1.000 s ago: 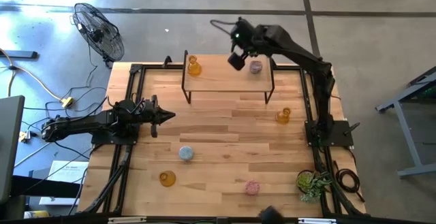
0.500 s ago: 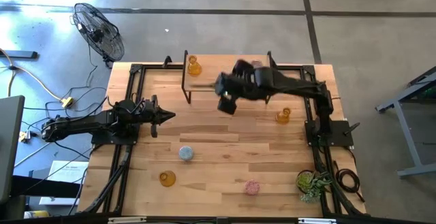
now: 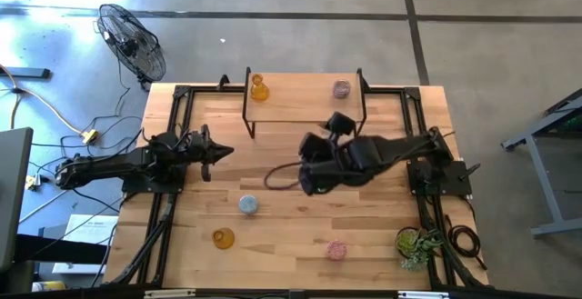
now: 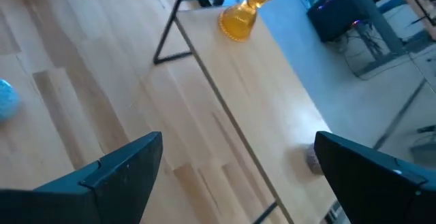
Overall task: Pick & Place candle stick holders
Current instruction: Put the bottom orange candle holder on the shelf
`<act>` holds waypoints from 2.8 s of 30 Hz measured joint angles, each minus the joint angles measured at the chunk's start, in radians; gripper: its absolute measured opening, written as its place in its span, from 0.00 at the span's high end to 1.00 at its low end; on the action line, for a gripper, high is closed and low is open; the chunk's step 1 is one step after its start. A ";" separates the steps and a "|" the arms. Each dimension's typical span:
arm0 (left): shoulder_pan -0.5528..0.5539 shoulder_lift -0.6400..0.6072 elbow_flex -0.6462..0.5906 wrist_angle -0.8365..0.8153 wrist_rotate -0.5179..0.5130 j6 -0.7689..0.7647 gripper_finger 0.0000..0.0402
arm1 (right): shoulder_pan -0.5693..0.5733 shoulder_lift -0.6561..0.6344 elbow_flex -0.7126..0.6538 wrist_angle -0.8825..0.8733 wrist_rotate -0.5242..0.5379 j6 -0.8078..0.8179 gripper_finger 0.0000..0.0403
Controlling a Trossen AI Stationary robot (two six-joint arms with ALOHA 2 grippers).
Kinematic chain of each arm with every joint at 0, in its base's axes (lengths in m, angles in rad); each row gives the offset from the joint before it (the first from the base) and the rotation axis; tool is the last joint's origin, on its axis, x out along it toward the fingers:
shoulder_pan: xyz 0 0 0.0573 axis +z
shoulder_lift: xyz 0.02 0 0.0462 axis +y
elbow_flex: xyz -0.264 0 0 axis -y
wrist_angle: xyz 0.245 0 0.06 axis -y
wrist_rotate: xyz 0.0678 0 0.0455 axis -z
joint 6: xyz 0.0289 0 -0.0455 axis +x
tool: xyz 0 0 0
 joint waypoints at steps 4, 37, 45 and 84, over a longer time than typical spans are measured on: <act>0.000 -0.002 0.018 0.016 -0.054 0.003 0.99 | 0.052 0.000 0.000 0.001 0.004 0.044 0.06; 0.000 0.000 0.023 0.105 0.126 -0.075 0.99 | 0.158 0.000 0.000 0.001 0.069 0.075 0.06; 0.000 0.000 0.023 0.099 0.189 -0.083 0.90 | 0.158 0.001 0.000 0.001 0.068 0.075 0.06; -0.001 0.086 0.458 -0.206 0.208 -0.025 0.35 | 0.370 -0.151 -0.001 0.001 0.236 0.111 0.06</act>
